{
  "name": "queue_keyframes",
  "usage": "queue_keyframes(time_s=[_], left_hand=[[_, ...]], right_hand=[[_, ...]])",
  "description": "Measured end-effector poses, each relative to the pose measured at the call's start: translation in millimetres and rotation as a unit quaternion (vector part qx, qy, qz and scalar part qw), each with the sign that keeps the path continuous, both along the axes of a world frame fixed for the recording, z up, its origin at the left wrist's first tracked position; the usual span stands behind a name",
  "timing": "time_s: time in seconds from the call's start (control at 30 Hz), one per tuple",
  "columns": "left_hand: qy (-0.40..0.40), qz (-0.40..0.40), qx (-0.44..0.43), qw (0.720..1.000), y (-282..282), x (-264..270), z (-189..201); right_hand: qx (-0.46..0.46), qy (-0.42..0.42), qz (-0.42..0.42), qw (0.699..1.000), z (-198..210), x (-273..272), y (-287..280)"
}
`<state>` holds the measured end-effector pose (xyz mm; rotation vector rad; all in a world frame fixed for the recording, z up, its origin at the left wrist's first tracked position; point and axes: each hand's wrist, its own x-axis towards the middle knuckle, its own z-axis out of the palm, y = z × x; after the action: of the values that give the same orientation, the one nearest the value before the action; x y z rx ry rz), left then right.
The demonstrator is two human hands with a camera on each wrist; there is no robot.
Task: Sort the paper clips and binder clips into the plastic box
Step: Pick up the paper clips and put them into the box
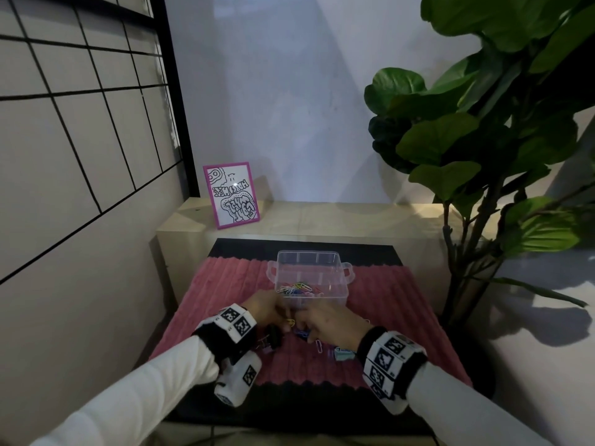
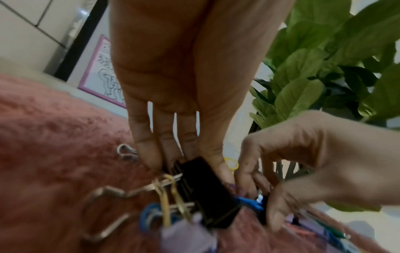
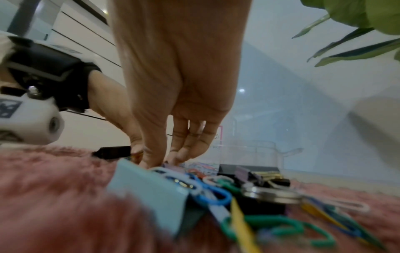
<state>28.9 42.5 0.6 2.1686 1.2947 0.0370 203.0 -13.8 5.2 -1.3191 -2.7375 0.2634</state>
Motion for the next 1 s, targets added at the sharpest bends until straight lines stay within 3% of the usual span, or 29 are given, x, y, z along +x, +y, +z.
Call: queue_keyframes(time_s=[0.17,0.3,0.37,0.47,0.63,0.87,1.0], left_hand=[[-0.151,0.062,-0.037,0.986,5,-15,12],[-0.208,0.096,-0.020,0.973,17,-16,29],[-0.200,0.105,0.003,0.974,26,-16,33],[-0.178,0.116,0.026,0.977,38,-10,36],[-0.134,0.084,0.049,0.986,44,1,39],[-0.109,0.075,0.079,0.988,43,2,36],[-0.098,0.080,0.120,0.985,41,-3,33]], right_hand=[[0.188,-0.113,0.042,0.975,-13,-9,-16],[0.212,-0.123,0.028,0.969,-13,-9,-15],[0.183,-0.078,0.005,0.980,-12,-6,-15],[0.050,0.047,-0.053,0.996,-3,-1,-13],[-0.132,0.277,-0.160,0.938,11,13,-7],[-0.148,0.394,-0.241,0.875,21,21,18],[-0.144,0.421,-0.272,0.853,27,19,36]])
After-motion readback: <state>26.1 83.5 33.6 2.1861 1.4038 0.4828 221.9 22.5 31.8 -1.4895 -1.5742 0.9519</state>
